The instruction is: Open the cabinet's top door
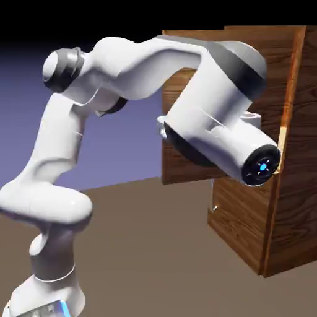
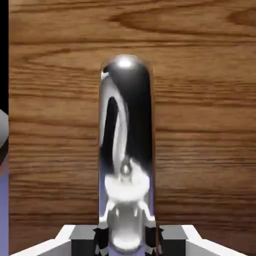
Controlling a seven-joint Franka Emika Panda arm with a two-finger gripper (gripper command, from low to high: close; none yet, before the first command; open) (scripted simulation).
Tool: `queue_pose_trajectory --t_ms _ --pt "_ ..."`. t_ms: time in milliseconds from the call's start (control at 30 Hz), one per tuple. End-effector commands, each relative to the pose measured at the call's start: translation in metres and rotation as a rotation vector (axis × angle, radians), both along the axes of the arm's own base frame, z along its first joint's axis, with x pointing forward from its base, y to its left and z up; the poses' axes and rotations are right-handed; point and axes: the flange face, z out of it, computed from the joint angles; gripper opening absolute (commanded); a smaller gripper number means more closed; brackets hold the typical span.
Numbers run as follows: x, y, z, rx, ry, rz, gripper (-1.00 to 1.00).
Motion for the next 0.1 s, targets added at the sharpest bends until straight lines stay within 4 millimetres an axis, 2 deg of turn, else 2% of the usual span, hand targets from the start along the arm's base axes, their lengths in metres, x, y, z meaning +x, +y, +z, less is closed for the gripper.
queue_pose_trajectory --t_ms 0,67 --pt "0.0021 -0.0041 -0.0001 0.000 0.001 0.014 -1.00" --pt "0.0042 -0.0087 0.0000 0.000 0.000 0.032 -1.00"
